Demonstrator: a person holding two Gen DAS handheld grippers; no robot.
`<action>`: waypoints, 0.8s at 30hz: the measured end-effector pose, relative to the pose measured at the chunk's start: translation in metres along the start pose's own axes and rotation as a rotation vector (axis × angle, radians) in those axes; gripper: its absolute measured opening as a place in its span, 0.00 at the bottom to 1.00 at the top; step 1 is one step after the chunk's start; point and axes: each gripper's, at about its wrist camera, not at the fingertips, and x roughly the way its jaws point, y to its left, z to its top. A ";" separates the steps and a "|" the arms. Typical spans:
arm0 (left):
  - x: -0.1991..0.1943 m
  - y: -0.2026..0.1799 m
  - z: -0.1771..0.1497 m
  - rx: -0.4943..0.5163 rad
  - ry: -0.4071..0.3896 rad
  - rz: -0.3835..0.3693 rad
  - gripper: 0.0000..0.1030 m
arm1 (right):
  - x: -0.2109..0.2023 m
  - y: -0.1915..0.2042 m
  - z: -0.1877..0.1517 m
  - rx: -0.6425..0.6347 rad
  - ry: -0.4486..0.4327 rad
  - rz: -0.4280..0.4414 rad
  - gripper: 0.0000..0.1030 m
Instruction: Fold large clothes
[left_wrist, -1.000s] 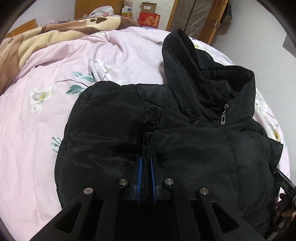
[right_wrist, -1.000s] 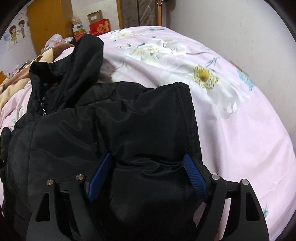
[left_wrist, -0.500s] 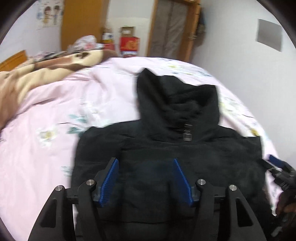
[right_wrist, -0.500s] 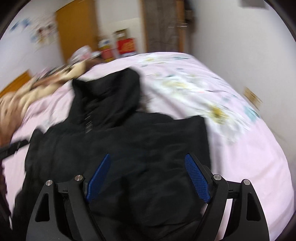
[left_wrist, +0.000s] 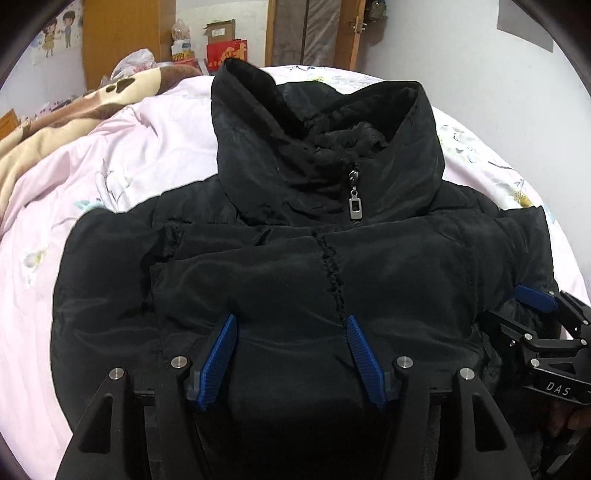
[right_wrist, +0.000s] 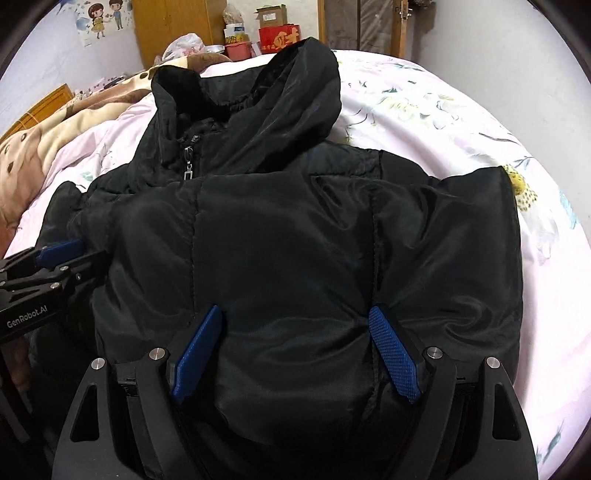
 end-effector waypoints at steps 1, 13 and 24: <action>0.000 0.000 0.000 0.007 0.002 0.003 0.61 | -0.002 -0.002 -0.001 0.001 0.004 0.002 0.79; -0.030 0.054 0.056 -0.136 -0.046 -0.114 0.67 | -0.041 -0.028 0.048 0.090 -0.048 0.082 0.80; -0.016 0.096 0.150 -0.123 -0.092 -0.034 0.67 | -0.021 -0.048 0.146 0.139 -0.134 -0.006 0.80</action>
